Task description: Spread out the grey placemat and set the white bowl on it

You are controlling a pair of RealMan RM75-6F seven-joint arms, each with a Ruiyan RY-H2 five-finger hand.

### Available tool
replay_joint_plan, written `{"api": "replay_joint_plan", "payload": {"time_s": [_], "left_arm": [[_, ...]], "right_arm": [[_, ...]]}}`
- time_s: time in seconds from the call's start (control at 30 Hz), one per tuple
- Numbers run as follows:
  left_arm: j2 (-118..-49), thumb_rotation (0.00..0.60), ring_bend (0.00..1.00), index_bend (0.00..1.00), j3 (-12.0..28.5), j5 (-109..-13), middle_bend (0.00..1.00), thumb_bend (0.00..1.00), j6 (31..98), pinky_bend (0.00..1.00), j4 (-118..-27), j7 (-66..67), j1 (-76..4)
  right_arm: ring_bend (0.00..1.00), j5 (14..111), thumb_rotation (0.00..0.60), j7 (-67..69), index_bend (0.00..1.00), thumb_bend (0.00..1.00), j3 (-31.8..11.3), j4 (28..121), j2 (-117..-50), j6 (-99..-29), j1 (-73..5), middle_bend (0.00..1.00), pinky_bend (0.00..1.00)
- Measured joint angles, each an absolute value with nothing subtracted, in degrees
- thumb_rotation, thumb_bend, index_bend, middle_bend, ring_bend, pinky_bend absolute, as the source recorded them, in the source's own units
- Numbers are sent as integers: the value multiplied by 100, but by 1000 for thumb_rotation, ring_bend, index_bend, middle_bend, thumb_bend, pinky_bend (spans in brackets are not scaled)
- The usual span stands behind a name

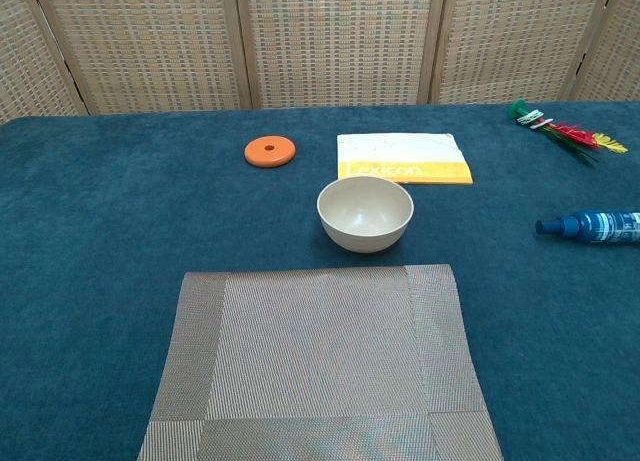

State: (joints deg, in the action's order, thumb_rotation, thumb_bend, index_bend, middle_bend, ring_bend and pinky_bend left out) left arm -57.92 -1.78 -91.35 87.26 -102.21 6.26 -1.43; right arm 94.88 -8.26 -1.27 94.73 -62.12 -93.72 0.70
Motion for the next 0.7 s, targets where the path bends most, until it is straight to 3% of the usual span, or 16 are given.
{"api": "replay_joint_plan", "payload": {"time_s": [0.37,0.57,0.7], "left_arm": [[-5935,600,0,0,-84,-9269,0,0,8514,0,-10139,814,-386],[-6031,600,0,0,132,-9525,0,0,7637,0,-10154,762,-1215],[-6320,600,0,0,446,-9700,0,0,6729,0,-10046,707,-2180]], "right_arm": [[0,9347,600,-755,0,0,-195,9535,-6154,-9332,70,0,0],[0,9261,600,-703,0,0,-215,9559,-6126,-9201,16,0,0],[0,9146,600,-767,0,0,-266,9554,-6151,-9138,-13,0,0]]}}
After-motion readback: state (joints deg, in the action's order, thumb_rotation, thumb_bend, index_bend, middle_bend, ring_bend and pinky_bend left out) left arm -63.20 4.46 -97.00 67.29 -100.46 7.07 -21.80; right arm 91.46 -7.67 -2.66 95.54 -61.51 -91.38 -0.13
